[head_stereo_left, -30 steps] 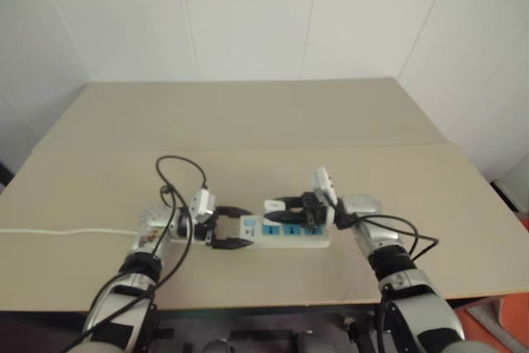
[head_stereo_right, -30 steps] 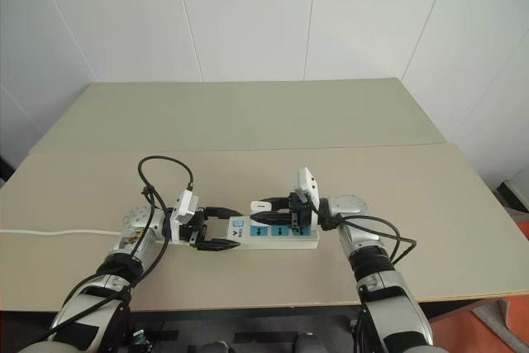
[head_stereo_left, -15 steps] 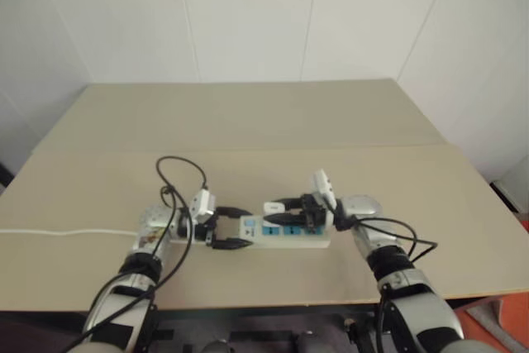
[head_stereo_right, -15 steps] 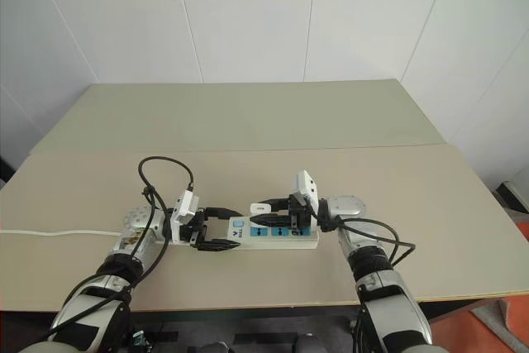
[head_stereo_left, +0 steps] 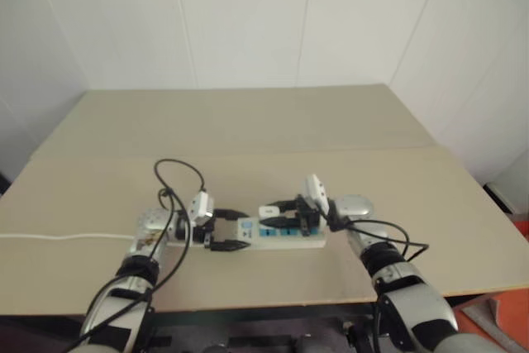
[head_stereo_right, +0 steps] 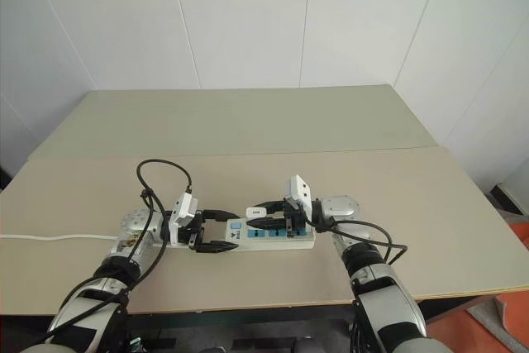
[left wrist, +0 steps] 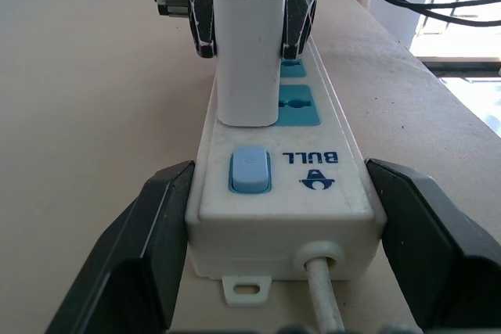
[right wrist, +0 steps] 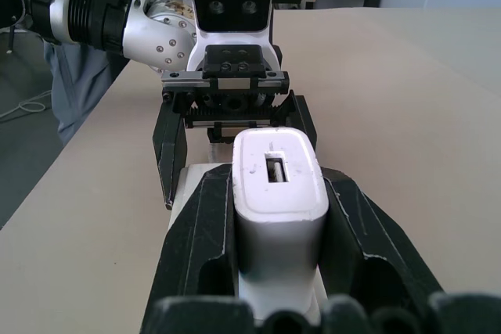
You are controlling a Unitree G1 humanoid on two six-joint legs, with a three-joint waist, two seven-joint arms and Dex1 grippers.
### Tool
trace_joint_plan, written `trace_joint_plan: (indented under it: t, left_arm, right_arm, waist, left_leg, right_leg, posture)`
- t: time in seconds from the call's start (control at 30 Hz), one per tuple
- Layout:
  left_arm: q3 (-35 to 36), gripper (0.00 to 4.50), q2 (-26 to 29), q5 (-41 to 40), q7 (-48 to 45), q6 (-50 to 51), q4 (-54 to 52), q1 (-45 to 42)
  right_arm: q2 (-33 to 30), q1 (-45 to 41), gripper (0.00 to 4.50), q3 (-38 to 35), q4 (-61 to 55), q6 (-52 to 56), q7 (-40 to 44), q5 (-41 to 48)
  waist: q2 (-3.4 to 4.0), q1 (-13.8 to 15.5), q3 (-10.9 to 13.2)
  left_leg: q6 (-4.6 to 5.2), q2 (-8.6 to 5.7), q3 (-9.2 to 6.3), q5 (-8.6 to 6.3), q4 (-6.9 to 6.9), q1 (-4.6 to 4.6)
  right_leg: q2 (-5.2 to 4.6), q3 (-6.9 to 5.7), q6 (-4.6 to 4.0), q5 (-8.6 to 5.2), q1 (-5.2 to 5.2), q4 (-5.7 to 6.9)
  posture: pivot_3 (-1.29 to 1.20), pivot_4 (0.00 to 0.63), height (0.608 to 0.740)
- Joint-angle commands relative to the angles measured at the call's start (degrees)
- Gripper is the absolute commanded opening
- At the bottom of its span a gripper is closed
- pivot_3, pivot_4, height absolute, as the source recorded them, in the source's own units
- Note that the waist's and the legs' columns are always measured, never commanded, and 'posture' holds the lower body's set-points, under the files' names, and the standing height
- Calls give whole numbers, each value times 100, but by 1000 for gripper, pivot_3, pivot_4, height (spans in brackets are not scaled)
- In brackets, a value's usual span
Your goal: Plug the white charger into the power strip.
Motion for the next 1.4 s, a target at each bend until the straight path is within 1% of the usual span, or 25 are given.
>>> trace_joint_plan:
  t: [0.03, 0.1, 0.27, 0.37, 0.5, 0.53, 0.7, 0.87, 0.97, 1.03, 1.1, 1.17, 1.23, 1.27, 1.33, 1.4]
  left_arm:
    - [-60, 3213, -4, 6, -170, 38, -221, 42]
    - [-63, 3213, -6, -7, -200, 80, -238, 46]
    - [-39, 3213, -8, 22, -124, -14, -249, 64]
    - [-36, 3213, -15, 27, -120, -7, -264, 74]
    - [-30, 3213, -31, 33, -120, -1, -263, 73]
    - [-29, 3213, -35, 37, -118, -3, -261, 73]
    - [-29, 3213, -40, 38, -124, 8, -269, 77]
    - [-36, 3213, -42, 56, -117, 43, -245, 47]
    - [-30, 3213, -56, 67, 52, 462, -212, -56]
    - [-26, 3932, -65, 56, 42, 494, -237, -84]
    - [76, 4470, -144, -106, 15, 461, -366, -68]
    - [178, 4470, -134, -484, -159, 813, -753, -13]
    - [152, 4470, -25, -859, -265, 1319, -1203, 76]
    - [110, 4470, 113, -1152, -275, 1726, -1627, 170]
    - [213, 4470, 282, -1510, -275, 2303, -2317, 330]
    - [320, 4470, 580, -1828, -275, 2887, -2853, 428]
  right_arm:
    - [-96, 252, 1099, 335, 500, 393, -170, -601]
    - [-92, 288, 1099, 364, 494, 296, -148, -620]
    - [-58, 424, 1099, 316, 485, -355, -173, -618]
    - [-42, 373, 1099, 350, 559, -163, -236, -636]
    - [-30, 295, 2499, 347, 622, -20, -194, -615]
    - [-32, 289, 2743, 340, 623, -23, -179, -629]
    - [-82, 352, 4412, 293, 552, -200, -99, -626]
    - [-243, 374, 4464, 275, 480, -257, 94, -607]
    - [-398, 298, 4464, 192, 378, -249, 160, -544]
    - [-481, 311, 4500, 89, 206, -328, 162, -442]
    - [-605, 322, 4500, -64, -57, -253, 316, -237]
    - [-811, 327, 4500, -260, -435, -72, 572, 41]
    - [-972, 330, 4500, -363, -679, 18, 697, 189]
    - [-1107, 330, 4500, -423, -875, 109, 789, 289]
    - [-1367, 372, 4500, -580, -1334, 292, 990, 549]
    - [-1664, 398, 4500, -857, -1860, 535, 997, 878]
  waist:
    - [1, -11, -1]
    - [1, -16, -2]
    - [0, -16, -3]
    - [0, -19, -3]
    - [-4, -24, -6]
    - [-8, -22, -8]
    - [-9, -16, -9]
    - [-9, 4, -9]
    - [-9, 17, -9]
    - [-10, 49, -9]
    - [-10, 72, -8]
    - [-11, 86, -1]
    - [-11, 86, 15]
    - [-11, 79, 17]
    - [-4, 65, 27]
    - [10, 45, 43]
  left_leg:
    - [0, 1, -1, 0, 0, 1]
    - [0, 1, -2, 0, 0, 1]
    - [0, 1, -2, 0, -1, 0]
    - [0, 1, -1, 0, -1, 0]
    - [0, 1, -2, 0, -2, 1]
    - [0, 1, -2, 0, -2, 1]
    - [0, 1, -3, 0, -3, -1]
    - [0, 0, -3, -1, -4, -2]
    - [-1, 0, -3, -1, -6, -3]
    - [-1, -1, -3, -1, -6, -3]
    - [-1, -1, -2, -1, -6, -4]
    - [-1, -2, -1, -1, -6, -8]
    - [-1, -1, -2, -1, -5, -26]
    - [-1, -1, -1, -1, -5, -37]
    - [-1, -1, -2, 0, 1, -87]
    - [-1, 0, 0, 0, 9, -126]
  right_leg:
    - [0, 0, 0, 0, 0, 1]
    - [1, 0, -1, -1, 0, 1]
    - [1, 0, 0, -1, 0, 0]
    - [0, 0, 0, -2, 0, -1]
    - [0, -1, 0, -2, 0, 0]
    - [0, -1, 0, -2, 0, 0]
    - [0, -1, 0, -2, 0, -4]
    - [-1, -2, 1, -3, 0, -7]
    - [-2, -2, 2, -4, 0, -9]
    - [-2, -2, 3, -5, 0, -8]
    - [-2, -2, 4, -5, -1, -8]
    - [-3, -2, 4, -5, -3, -10]
    - [-3, -2, 3, -4, -17, -9]
    - [-3, -2, 3, -4, -31, -7]
    - [-3, 1, 1, -3, -88, 6]
    - [-2, 4, -2, -1, -132, 17]
  posture:
    - [0, 150, 740]
    - [0, 150, 740]
    - [0, 150, 740]
    - [0, 150, 740]
    - [0, 150, 740]
    - [0, 150, 740]
    - [0, 150, 740]
    - [0, 150, 740]
    - [0, 150, 740]
    - [0, 150, 740]
    - [0, 150, 740]
    - [0, 150, 740]
    - [0, 150, 740]
    - [0, 150, 740]
    - [0, 150, 740]
    - [0, 150, 740]
